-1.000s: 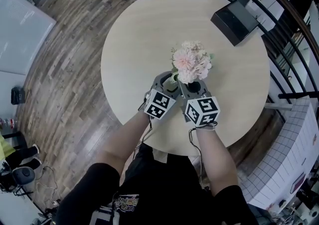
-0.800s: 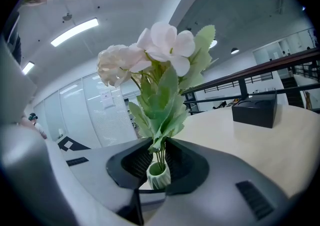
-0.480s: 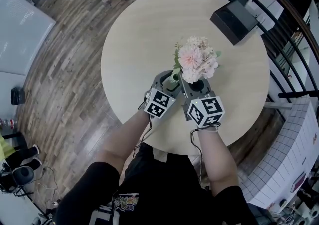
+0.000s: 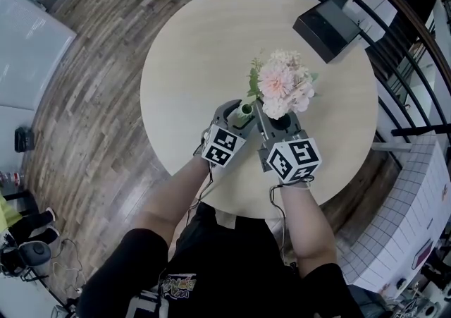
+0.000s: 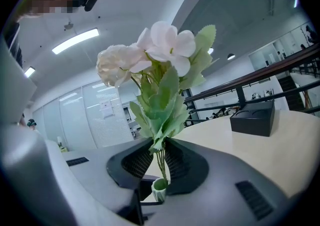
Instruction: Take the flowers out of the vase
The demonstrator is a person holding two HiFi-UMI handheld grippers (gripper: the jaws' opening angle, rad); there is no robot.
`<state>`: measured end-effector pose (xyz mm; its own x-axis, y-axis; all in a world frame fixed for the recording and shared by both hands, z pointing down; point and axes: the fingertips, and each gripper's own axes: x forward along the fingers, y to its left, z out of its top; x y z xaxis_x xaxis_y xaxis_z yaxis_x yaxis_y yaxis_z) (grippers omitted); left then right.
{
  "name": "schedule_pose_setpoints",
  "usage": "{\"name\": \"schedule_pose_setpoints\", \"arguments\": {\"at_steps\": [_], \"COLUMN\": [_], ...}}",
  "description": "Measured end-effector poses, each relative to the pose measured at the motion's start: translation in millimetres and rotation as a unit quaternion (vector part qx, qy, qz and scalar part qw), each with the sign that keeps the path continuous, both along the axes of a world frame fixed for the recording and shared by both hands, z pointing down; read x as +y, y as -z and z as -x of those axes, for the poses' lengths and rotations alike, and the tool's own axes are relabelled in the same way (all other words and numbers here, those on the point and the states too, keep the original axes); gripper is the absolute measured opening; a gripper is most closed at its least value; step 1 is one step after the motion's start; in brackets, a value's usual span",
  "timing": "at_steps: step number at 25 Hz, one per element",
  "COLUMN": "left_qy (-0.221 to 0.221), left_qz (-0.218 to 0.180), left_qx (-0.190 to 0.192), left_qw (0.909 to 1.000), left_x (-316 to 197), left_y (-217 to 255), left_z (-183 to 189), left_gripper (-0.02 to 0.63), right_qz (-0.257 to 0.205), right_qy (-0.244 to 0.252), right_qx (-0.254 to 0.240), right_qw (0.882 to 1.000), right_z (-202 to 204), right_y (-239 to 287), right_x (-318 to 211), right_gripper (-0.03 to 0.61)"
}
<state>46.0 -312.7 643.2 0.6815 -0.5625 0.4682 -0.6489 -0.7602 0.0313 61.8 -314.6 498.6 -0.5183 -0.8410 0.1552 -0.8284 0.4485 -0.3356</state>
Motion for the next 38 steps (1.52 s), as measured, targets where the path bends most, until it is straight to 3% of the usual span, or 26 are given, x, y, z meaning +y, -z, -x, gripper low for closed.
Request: {"name": "schedule_pose_setpoints", "arguments": {"at_steps": [26,38], "left_qy": [-0.006,-0.011], "left_qz": [0.005,0.005], "left_qx": [0.013,0.018], "left_qw": [0.9999,0.9998], "left_x": [1,5], "left_y": [4,8], "left_z": [-3,0], "left_gripper": [0.258,0.268], "right_qz": [-0.045,-0.039], "right_qy": [-0.038,-0.067], "right_qx": [-0.035,-0.043], "right_qw": [0.998,0.996], "right_z": [-31,-52], "right_y": [58,55], "right_x": [16,17], "right_gripper": [0.077,0.075]}}
